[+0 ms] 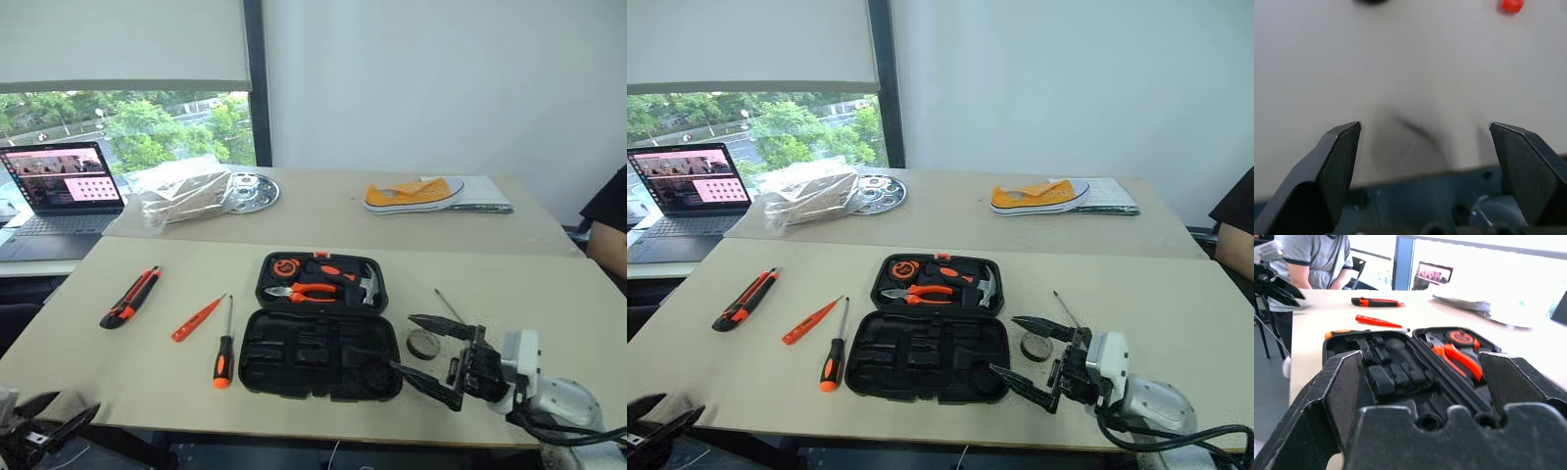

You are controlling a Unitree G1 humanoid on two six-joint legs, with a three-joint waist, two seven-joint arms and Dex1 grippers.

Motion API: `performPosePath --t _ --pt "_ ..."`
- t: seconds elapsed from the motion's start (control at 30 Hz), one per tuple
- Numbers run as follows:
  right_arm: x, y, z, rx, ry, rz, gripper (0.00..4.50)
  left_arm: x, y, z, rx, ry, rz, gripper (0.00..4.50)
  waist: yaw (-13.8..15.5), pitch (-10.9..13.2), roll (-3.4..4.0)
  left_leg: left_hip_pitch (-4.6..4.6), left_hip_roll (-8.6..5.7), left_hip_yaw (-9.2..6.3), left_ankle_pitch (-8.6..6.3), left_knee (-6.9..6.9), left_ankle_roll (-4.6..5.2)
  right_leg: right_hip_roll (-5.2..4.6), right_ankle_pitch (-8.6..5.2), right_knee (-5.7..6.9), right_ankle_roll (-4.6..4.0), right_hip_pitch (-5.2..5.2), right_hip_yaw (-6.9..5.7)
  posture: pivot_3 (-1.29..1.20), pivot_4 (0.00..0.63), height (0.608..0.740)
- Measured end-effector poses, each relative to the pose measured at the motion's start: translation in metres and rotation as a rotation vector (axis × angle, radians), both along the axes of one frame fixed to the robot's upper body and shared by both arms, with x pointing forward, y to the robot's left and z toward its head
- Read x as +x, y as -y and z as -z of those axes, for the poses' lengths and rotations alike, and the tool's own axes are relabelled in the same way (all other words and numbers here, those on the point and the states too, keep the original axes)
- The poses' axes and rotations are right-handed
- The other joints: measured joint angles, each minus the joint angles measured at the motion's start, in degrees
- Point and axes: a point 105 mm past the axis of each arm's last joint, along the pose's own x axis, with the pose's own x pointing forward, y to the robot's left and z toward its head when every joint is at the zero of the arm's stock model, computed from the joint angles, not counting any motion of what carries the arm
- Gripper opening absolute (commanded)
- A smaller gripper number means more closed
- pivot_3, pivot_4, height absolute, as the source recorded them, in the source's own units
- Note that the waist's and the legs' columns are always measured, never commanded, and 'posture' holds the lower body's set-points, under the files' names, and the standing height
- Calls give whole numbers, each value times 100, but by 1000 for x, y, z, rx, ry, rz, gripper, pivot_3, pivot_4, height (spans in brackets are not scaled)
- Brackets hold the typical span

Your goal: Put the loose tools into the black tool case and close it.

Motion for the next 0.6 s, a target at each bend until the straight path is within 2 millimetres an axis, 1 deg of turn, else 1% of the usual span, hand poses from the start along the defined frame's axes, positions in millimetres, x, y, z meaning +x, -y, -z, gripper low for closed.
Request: performPosePath --t 0.03,0.1,0.17,0.2,0.27,0.33,0.4,0.5,0.57,0.6 --pt "1 -1 -1 -4 7 -4 4425 8 13 -8 -27 -11 39 4500 18 2 3 0 -1 -4 -1 3 -6 -17 0 2 0 4 0 0 150 740" --pt "0 -2 -1 -9 12 -11 4425 28 49 -27 -65 -21 142 4500 19 -4 -4 6 -6 -5 -3 2 -14 -21 5 5 2 10 6 0 150 740" --pt "1 -1 3 -14 1 -6 4425 38 69 -31 -77 -51 178 4500 -43 -3 11 11 -10 -4 3 -3 -4 -18 6 8 4 12 11 0 150 740" --pt "1 0 5 -14 -6 -2 4425 42 76 -31 -83 -65 184 4500 -65 -2 17 13 -11 -4 4 -4 -4 -16 6 13 4 11 14 0 150 740" --pt "1 2 9 -14 -22 5 4425 54 94 -29 -67 -104 185 4500 -126 0 19 20 -10 -2 15 -8 -23 18 6 17 -1 11 19 0 150 740" --pt "1 2 9 -16 -22 8 4425 61 101 -22 -59 -140 155 4500 -163 0 19 34 -9 -1 21 -17 -33 52 3 21 -7 14 23 0 150 740" --pt "1 3 10 -21 -25 12 4425 66 109 -9 -52 -186 129 4500 -185 0 18 38 -3 -2 21 -22 -43 59 -4 23 -18 13 31 0 150 740" --pt "1 3 11 -26 -25 14 4425 72 121 1 -55 -208 118 4500 -167 0 19 38 -4 -2 21 -21 -44 58 -5 24 -20 14 32 0 150 740" --pt "0 4 12 -32 -26 21 4500 76 126 3 -43 -199 104 3996 -146 -1 21 55 -6 0 21 -21 -44 56 -5 24 -20 27 36 0 150 740" --pt "0 4 13 -33 -26 24 4500 77 129 5 -34 -203 99 3838 -134 -1 23 70 -7 3 20 -21 -45 55 -5 26 -20 42 40 0 150 740"
